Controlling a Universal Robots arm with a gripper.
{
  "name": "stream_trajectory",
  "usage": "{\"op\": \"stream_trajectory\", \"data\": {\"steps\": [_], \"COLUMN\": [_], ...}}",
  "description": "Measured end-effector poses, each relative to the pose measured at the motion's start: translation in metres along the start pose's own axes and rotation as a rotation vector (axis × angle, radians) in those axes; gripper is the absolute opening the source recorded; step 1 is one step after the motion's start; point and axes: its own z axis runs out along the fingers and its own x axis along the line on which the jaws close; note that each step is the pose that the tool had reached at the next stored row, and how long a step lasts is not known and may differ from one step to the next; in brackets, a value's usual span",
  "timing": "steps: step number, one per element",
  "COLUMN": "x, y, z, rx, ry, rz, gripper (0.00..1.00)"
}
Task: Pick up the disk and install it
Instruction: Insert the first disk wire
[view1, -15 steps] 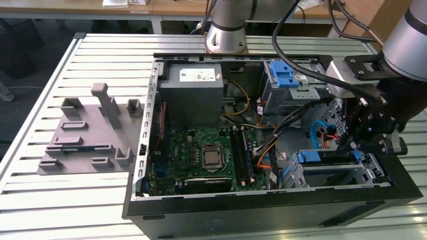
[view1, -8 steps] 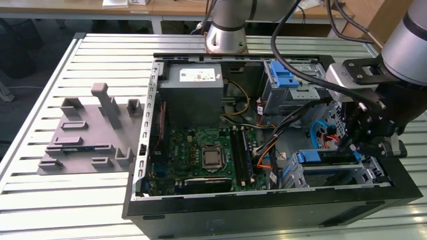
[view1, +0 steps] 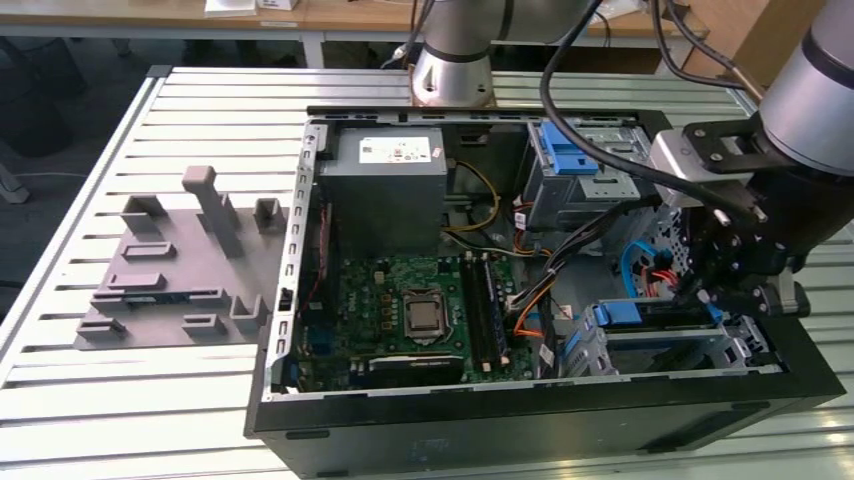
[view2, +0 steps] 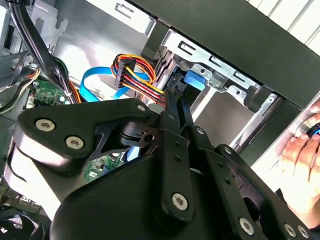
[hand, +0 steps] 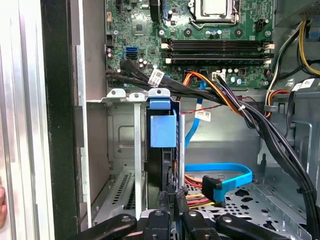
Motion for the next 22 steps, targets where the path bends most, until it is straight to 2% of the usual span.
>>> {"op": "stream_trajectory", "data": {"steps": [22], "x": [0.0004], "y": [0.0005], "z": [0.0053], "rx": [-0.0003], "ry": [-0.0092], "rz": [-0.003], "gripper": [0.16]}}
